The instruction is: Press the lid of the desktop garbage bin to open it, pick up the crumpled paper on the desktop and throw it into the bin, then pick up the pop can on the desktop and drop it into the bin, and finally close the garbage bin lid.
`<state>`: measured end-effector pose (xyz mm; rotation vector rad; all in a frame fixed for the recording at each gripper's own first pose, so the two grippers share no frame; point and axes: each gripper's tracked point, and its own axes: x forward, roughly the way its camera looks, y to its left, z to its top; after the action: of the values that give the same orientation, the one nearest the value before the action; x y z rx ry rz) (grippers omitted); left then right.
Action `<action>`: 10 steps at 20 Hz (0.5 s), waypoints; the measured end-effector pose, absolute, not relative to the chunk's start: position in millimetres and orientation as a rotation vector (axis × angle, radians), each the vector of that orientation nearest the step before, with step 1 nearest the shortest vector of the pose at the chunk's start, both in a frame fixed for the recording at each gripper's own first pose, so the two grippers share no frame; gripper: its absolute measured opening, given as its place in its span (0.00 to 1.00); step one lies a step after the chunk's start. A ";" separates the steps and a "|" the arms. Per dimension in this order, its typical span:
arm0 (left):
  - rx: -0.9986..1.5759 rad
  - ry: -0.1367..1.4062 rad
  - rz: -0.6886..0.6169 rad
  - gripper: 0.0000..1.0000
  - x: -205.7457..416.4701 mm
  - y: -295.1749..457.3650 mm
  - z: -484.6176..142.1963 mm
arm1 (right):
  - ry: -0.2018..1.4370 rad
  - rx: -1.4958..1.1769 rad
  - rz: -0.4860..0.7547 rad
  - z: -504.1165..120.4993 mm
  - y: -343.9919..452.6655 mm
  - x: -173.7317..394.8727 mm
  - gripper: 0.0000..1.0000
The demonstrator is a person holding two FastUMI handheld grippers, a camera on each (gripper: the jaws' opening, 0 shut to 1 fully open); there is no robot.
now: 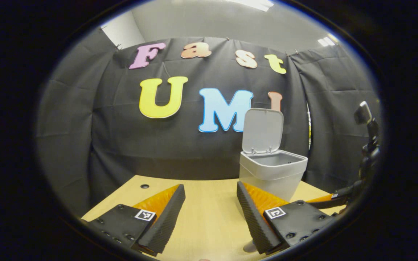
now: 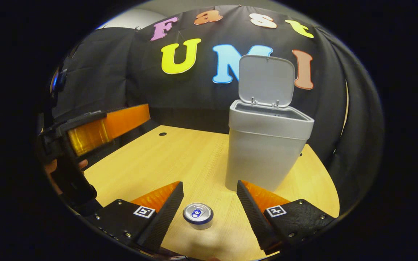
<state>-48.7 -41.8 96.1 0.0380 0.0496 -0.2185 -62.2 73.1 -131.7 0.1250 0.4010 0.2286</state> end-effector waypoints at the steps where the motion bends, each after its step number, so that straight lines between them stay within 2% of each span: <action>1: 0.041 0.050 -0.216 0.94 -49.9 -39.8 95.8 | 0.429 0.116 0.243 -139.3 77.2 -62.4 0.95; 4: 0.037 0.068 -0.207 0.92 -52.9 -34.2 90.3 | 0.505 0.099 0.282 -163.5 91.4 -63.0 0.95; 6: 0.030 0.079 -0.198 0.94 -54.1 -29.0 88.0 | 0.564 0.107 0.302 -178.2 98.2 -62.2 0.95; 10: 0.027 0.096 -0.181 0.94 -53.1 -20.7 83.7 | 0.671 0.102 0.301 -203.1 101.5 -55.1 0.95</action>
<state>-53.1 -20.7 83.7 0.0269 0.0956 -0.1805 -55.1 101.5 -203.1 0.1024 0.6709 0.3007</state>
